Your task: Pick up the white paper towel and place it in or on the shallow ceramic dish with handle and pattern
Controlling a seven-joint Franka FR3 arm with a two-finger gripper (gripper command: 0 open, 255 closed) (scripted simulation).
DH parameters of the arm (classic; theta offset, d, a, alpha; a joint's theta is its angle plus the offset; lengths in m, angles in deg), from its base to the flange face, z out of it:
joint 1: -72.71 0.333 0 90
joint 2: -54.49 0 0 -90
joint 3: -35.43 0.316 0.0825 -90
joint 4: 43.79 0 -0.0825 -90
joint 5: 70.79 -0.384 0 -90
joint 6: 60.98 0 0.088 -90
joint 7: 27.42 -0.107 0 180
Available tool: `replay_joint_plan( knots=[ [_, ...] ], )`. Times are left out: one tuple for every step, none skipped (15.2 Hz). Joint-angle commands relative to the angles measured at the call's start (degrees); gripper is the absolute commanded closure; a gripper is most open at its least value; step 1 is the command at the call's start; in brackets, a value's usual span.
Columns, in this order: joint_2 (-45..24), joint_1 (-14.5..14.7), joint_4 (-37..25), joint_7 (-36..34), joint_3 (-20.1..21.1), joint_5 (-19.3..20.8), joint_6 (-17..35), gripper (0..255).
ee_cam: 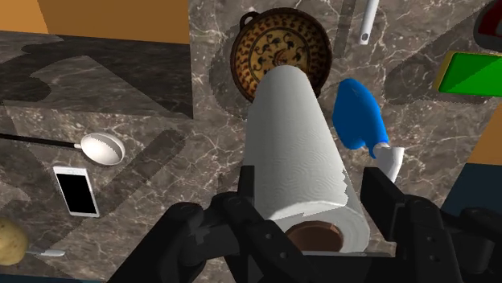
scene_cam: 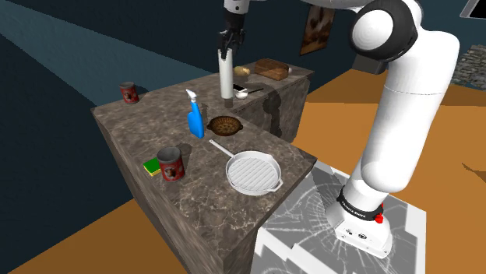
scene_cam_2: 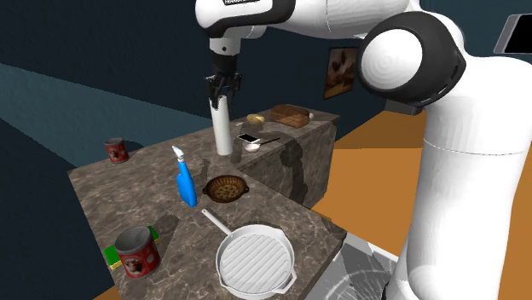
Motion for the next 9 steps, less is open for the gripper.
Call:
replay_joint_plan(
  knots=[
    [0.05,0.15,1.45,-0.22,0.09,0.07,1.4,255],
    [0.23,0.18,2.47,-0.21,0.1,0.09,2.24,255],
    [0.4,0.21,3.47,-0.21,0.1,0.11,3.08,255],
    [0.54,0.23,4.44,-0.2,0.11,0.13,3.91,255],
    [0.67,0.25,5.39,-0.19,0.12,0.14,4.72,255],
    [0.78,0.27,6.31,-0.18,0.13,0.15,5.54,255],
    [0.88,0.29,7.21,-0.17,0.14,0.16,6.34,255],
    [0.96,0.3,8.09,-0.16,0.14,0.17,7.14,255],
    [1.03,0.32,8.95,-0.15,0.15,0.17,7.94,255]
  ],
)
